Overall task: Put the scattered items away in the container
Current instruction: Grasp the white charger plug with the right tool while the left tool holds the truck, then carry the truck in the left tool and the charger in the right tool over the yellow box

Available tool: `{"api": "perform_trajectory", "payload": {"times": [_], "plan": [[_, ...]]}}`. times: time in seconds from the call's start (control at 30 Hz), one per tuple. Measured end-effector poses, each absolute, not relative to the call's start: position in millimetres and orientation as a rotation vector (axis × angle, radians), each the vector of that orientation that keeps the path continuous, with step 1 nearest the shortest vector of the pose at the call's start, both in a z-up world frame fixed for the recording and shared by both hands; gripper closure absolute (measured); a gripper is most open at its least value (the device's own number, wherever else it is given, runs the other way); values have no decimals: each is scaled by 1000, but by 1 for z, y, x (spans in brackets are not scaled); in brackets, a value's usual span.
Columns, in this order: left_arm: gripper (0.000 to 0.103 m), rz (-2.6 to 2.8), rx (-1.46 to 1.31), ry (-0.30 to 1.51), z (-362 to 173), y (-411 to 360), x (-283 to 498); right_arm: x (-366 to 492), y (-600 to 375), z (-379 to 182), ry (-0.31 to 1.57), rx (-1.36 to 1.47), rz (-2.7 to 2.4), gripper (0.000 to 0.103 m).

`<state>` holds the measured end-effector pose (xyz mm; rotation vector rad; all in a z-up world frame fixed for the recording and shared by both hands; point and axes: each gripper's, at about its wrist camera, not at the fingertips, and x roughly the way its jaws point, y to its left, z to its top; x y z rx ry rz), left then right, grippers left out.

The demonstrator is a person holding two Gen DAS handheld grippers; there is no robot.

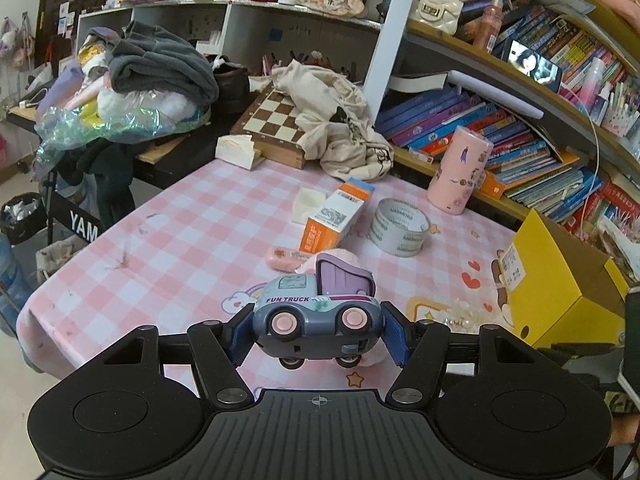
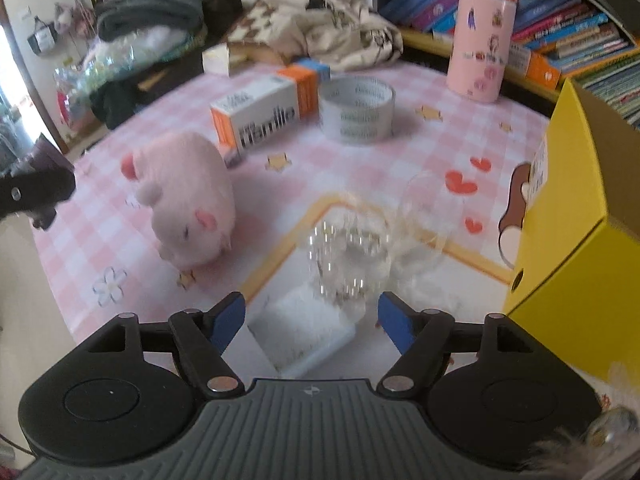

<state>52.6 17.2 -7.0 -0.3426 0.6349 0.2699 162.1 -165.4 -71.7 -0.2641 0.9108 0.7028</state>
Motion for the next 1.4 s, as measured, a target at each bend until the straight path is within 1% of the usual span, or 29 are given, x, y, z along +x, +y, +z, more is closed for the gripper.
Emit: {"api": "perform_trajectory", "payload": {"times": [0.03, 0.1, 0.37, 0.57, 0.6, 0.63, 0.87, 1.4], "plan": [[39, 270, -343, 639, -8, 17, 53, 161, -165, -74, 921, -271, 700, 29], [39, 270, -345, 646, -9, 16, 53, 161, -165, -78, 936, -278, 695, 25], [39, 285, -350, 655, -11, 16, 51, 162, -160, -83, 958, -254, 738, 25], [39, 302, -352, 655, -11, 18, 49, 165, -151, -91, 976, -298, 729, 31], [39, 304, -353, 655, -11, 19, 49, 164, -151, -91, 972, -305, 726, 34], [39, 305, -355, 655, -12, 19, 49, 164, -151, -91, 968, -311, 723, 39], [39, 285, -349, 644, -10, 18, 49, 158, -154, -87, 965, -307, 736, 40], [39, 167, -302, 616, 0, 14, 41, 116, -165, -55, 848, -255, 697, 40]]}}
